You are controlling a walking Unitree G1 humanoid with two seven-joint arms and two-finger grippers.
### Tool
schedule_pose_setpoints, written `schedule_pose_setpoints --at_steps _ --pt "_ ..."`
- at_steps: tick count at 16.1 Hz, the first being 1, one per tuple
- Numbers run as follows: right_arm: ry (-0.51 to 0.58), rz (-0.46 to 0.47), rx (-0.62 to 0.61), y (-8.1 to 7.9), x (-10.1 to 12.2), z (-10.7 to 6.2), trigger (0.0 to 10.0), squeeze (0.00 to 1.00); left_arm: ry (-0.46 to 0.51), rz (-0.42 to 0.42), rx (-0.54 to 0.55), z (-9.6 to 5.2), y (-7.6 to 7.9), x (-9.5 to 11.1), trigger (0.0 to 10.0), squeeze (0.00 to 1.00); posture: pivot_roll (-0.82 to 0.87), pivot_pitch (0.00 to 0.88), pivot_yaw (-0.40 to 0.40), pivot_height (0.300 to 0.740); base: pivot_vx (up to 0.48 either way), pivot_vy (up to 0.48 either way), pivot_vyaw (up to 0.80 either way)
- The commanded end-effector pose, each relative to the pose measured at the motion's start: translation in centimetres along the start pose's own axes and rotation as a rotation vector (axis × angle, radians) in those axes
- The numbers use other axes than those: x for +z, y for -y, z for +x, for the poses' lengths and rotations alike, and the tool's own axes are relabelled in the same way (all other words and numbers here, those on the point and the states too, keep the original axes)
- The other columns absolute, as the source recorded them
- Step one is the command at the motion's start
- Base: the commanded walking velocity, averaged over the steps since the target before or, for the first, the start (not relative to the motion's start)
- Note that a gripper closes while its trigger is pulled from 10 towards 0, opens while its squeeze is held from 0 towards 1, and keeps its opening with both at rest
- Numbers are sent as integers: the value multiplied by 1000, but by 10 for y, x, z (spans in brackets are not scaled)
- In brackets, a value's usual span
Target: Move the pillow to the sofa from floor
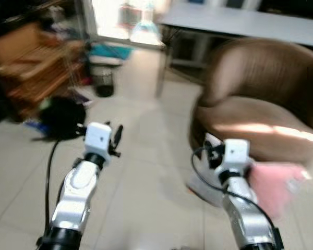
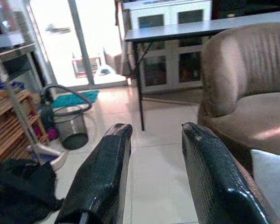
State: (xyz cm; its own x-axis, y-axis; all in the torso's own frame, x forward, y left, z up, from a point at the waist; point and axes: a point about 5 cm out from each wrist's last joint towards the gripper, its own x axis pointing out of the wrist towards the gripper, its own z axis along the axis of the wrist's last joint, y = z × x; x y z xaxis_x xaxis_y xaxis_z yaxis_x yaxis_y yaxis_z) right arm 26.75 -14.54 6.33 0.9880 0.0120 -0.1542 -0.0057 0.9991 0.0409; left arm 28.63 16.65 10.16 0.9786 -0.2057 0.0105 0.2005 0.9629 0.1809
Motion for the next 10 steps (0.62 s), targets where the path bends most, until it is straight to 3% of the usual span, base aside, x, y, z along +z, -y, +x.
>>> schedule_pose_setpoints --at_steps 1,6,10 --pt "-2 -19 -25 7 1 1 10000 0 5 -1 -12 2 5 2 10000 0 -11 0 10 740 0 0 -800" --pt "-7 -21 -24 7 0 1 10000 0 16 -1 -29 1 6 2 10000 0 -10 0 8 740 0 0 -800" --pt "-8 -29 -25 6 0 1 10000 0 3 -5 -20 1 4 0 10000 0 -11 0 10 740 310 0 -800"
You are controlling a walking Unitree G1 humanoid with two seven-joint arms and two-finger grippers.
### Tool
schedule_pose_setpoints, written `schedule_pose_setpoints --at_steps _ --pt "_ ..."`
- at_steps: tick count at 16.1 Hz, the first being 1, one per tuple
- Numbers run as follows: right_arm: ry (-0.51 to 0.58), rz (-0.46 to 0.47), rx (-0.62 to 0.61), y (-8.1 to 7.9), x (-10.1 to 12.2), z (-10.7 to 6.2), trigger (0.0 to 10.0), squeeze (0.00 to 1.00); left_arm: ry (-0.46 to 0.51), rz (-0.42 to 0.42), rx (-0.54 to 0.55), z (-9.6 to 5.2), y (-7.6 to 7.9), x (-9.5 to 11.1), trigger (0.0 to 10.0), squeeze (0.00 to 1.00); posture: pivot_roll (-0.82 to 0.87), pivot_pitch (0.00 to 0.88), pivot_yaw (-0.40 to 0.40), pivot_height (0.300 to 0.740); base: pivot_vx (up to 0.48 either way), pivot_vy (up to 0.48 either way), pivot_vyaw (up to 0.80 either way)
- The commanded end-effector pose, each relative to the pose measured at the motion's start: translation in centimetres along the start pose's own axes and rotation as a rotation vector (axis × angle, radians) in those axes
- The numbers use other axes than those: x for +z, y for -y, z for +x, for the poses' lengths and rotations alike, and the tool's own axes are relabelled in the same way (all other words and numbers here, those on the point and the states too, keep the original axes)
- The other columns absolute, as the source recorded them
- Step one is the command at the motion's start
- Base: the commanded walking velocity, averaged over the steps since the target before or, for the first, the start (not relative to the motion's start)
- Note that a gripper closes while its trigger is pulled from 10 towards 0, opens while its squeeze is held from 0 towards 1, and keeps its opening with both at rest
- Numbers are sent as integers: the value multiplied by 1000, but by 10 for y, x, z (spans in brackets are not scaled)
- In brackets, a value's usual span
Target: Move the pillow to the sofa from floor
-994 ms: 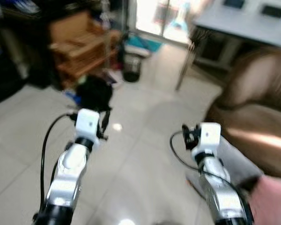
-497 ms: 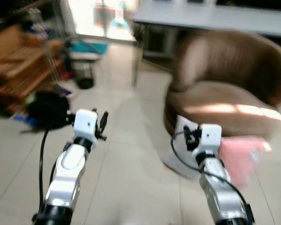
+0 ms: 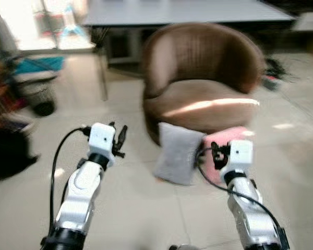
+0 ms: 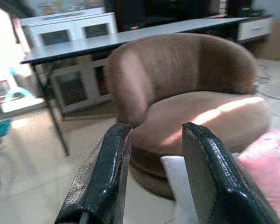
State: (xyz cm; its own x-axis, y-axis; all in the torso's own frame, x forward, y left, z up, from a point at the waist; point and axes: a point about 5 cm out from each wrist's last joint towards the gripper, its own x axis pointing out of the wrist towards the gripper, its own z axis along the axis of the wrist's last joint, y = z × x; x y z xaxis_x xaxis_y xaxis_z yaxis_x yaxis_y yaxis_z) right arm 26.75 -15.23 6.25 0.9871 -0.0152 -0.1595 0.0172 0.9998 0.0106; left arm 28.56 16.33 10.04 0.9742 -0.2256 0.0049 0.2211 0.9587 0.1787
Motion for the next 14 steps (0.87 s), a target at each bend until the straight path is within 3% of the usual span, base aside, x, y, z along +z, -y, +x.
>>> schedule_pose_setpoints --at_steps 1,6,8,14 --pt "-1 -30 6 -1 1 1 10000 0 -3 -2 6 1 -1 0 10000 0 -11 0 10 740 345 0 0" --pt "-7 -71 35 -6 0 2 10000 0 -6 -3 -2 1 -1 0 10000 0 -8 0 12 740 368 0 160" --pt "-3 -20 14 -5 0 2 10000 0 -8 -1 -6 1 -1 0 10000 0 -7 0 13 740 371 0 400" --pt "-11 -29 10 -5 -2 2 10000 0 -13 6 -28 1 0 -1 10000 0 -7 0 22 740 351 0 0"
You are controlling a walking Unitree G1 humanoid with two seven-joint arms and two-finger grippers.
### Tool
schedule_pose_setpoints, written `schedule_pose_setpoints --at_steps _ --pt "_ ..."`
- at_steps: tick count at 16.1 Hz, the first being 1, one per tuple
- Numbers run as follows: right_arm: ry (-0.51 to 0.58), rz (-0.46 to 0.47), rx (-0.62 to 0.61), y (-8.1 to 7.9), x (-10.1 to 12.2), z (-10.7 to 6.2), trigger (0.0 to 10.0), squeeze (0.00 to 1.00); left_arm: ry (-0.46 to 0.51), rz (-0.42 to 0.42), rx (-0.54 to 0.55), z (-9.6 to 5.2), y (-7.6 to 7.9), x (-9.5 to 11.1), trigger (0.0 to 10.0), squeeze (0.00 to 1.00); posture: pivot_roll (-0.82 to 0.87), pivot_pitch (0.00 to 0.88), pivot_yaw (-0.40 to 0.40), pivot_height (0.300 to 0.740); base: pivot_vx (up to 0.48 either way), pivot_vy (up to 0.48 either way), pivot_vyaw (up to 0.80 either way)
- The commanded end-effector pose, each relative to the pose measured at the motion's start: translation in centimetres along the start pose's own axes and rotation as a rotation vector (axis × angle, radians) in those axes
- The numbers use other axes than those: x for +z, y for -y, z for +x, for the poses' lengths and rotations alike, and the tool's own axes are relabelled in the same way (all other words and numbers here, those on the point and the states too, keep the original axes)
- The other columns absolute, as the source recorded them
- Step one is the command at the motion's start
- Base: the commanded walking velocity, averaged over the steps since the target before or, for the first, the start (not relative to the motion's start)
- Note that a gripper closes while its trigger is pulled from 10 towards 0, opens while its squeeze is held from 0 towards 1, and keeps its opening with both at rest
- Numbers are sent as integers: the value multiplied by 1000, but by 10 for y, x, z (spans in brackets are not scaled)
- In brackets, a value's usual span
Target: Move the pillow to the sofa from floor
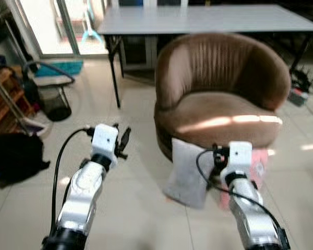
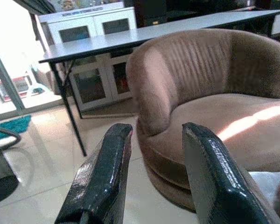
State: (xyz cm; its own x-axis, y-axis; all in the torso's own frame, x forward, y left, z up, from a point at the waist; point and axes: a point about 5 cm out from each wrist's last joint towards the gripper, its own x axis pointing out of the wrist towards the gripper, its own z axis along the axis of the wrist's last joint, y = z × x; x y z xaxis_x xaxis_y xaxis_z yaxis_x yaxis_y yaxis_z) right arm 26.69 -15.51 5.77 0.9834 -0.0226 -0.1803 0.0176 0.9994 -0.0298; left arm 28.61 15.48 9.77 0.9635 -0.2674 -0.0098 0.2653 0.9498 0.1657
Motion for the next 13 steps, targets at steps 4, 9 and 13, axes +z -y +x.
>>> schedule_pose_setpoints --at_steps 4,9,13 --pt "2 20 10 -6 2 0 10000 0 -9 21 8 -1 -9 0 10000 0 -7 0 29 740 341 0 -200" --pt "-3 20 4 -6 1 0 10000 0 -9 22 0 -1 -9 1 10000 0 -4 0 29 740 342 0 -724" --pt "-1 19 1 -6 2 1 10000 0 -13 22 -3 0 -10 1 10000 0 -3 0 33 740 342 0 0"
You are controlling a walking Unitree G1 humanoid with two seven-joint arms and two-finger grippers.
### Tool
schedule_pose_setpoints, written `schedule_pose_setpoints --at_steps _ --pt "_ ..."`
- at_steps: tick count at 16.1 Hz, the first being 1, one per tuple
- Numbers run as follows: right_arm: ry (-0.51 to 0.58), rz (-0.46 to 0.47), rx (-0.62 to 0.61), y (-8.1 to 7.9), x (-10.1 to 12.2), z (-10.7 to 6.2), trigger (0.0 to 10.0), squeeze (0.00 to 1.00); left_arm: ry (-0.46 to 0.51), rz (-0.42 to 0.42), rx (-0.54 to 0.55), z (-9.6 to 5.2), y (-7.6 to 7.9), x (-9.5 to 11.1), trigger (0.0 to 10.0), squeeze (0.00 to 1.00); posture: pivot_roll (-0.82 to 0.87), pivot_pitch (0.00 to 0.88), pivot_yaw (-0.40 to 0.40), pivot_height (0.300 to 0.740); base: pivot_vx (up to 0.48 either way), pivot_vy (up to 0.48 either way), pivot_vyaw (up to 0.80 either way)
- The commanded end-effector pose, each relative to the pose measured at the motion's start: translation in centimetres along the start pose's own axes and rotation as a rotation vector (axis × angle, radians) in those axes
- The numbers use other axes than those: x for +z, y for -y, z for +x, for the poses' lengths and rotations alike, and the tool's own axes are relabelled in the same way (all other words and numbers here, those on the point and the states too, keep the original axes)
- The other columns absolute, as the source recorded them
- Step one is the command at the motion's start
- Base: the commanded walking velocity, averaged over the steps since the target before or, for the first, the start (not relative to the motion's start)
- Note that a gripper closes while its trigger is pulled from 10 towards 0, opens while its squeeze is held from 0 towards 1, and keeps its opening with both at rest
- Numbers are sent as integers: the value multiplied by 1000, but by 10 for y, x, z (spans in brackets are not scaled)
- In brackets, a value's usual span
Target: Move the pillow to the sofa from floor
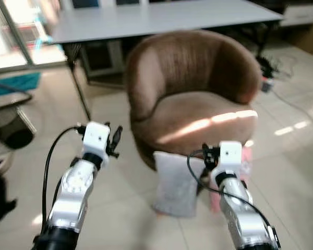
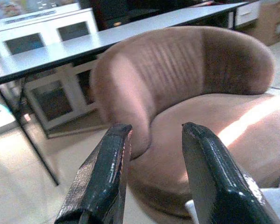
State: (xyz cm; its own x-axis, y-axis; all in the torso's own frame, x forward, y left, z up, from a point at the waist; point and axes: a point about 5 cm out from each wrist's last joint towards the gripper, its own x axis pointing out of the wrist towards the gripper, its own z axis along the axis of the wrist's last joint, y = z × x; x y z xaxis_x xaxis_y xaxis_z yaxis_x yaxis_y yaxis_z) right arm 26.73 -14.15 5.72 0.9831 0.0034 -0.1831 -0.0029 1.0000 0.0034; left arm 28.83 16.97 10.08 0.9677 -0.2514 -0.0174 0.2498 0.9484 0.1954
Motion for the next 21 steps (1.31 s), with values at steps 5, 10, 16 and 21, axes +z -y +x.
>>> schedule_pose_setpoints --at_steps 5,10,16,21 --pt "8 -10 -25 7 3 2 10000 0 -5 -9 -20 3 5 0 10000 0 -4 0 34 740 341 0 0" --pt "6 -11 -29 8 3 2 10000 0 -8 -10 -22 3 6 0 10000 0 -5 0 34 740 340 0 0" --pt "2 -18 -21 7 2 2 10000 0 -10 -12 -25 3 7 -1 10000 0 -9 0 35 740 337 0 0" --pt "-4 -22 -15 7 1 1 10000 0 -26 -26 -15 3 7 -4 10000 0 -10 0 33 740 194 0 0"
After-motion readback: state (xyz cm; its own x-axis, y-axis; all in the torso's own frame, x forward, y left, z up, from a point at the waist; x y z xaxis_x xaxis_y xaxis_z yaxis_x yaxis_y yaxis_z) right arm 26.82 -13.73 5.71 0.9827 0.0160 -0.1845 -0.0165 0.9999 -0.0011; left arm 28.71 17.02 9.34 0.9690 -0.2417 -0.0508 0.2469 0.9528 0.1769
